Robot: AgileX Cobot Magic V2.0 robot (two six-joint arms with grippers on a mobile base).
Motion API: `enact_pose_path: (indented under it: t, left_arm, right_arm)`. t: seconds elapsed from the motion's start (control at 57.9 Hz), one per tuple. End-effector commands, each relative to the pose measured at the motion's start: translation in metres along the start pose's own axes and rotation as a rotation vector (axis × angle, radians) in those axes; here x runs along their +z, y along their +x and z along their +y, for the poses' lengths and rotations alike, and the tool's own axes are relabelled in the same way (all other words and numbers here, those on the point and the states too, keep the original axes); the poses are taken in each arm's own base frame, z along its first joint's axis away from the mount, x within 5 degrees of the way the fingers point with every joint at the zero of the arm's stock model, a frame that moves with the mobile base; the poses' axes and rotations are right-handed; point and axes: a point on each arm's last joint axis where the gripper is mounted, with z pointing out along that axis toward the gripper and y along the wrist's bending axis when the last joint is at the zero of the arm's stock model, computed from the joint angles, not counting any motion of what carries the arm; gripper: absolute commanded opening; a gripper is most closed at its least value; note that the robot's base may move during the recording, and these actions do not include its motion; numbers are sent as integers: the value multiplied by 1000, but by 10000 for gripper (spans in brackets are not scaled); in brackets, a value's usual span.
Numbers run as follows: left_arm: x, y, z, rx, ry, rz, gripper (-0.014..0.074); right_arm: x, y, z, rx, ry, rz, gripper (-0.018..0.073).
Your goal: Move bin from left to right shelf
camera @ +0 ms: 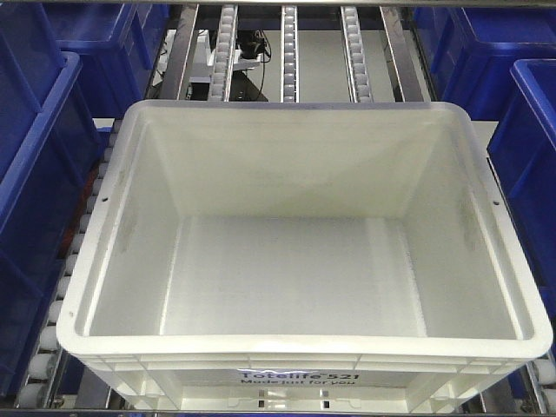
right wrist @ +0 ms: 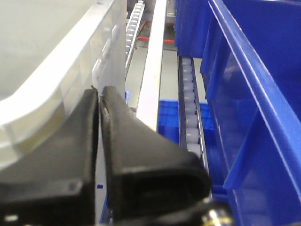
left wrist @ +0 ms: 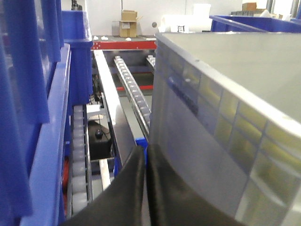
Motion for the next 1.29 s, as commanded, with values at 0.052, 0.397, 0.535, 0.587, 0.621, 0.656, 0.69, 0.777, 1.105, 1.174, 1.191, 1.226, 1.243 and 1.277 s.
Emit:
enact_pose_path:
  t: [0.052,0.397,0.535,0.587,0.621,0.656,0.69,0.777,1.105,1.174,1.191,1.226,1.243,1.277]
  left_arm:
    - [-1,-11,0,-23,9,-159,-6]
    - [-3,-19,-1,-162,28,-225,-6]
    - [-5,-33,-2,-185,29,-173,-6]
    - [-7,-40,-3,-186,30,-167,-6]
    - [-8,-44,-3,-186,32,-162,-6]
    - [-10,-48,-4,-185,32,-158,-6]
    - [-11,-52,-4,-185,32,-150,-6]
    - [-14,-58,-5,-204,36,-123,-6]
    - [-31,-90,-16,-132,114,-68,-6]
    - [-34,-96,-18,-120,133,-79,-6]
    - [-35,-98,-18,-120,136,-83,-6]
    - [-36,-100,-19,-120,144,-87,-6]
    - [-37,-101,-20,-120,147,-88,-6]
    - [-37,-102,-20,-126,153,-85,-6]
  right_arm:
    - [-1,-7,-2,28,26,-133,-8]
    - [-4,-28,-2,275,-2,-129,-8]
    - [-7,-38,-1,289,-25,-83,-8]
    - [-7,-38,0,296,-27,-79,-8]
    - [-7,-38,0,308,-29,-74,-8]
    - [-7,-38,0,320,-31,-71,-8]
    - [-7,-37,0,326,-33,-68,-8]
    - [-7,-37,1,337,-37,-61,-8]
    - [-10,-48,1,341,-48,-68,-8]
    - [-11,-51,1,347,-54,-69,-8]
    - [-12,-53,1,352,-56,-72,-8]
    - [-13,-56,2,359,-62,-71,-8]
    - [-14,-58,2,361,-65,-68,-8]
    - [-15,-61,2,363,-72,-62,-8]
